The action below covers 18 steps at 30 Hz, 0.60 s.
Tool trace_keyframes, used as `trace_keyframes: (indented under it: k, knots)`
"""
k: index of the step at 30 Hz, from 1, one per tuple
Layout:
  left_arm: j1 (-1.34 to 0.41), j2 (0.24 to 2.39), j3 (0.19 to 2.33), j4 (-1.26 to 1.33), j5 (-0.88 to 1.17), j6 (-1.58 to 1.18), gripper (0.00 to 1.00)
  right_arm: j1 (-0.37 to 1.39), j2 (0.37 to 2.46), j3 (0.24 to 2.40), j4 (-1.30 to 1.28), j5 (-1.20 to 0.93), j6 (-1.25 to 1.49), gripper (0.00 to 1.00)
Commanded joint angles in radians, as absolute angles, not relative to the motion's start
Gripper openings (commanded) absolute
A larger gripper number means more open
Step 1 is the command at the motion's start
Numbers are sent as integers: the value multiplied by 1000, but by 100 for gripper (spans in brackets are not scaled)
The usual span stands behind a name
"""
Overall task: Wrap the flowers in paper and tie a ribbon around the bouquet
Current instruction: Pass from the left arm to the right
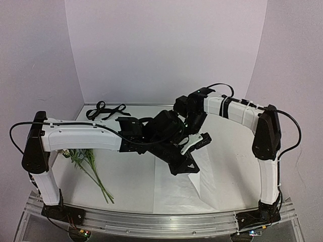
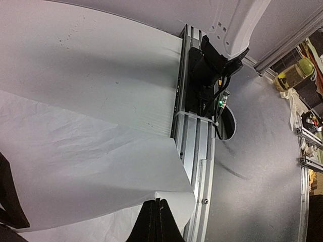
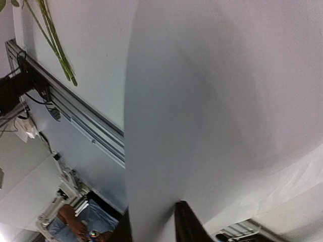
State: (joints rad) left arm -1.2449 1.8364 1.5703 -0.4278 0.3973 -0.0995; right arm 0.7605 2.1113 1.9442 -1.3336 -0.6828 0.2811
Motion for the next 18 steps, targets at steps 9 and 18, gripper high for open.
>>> trace_keyframes:
  k: [9, 18]
  knots:
    - [-1230, 1596, 1350, -214, 225, -260, 65, 765, 2019, 1972, -1398, -618, 323, 0]
    - [-1044, 1313, 995, 62, 155, -540, 79, 759, 1907, 1894, -1265, -583, 408, 0]
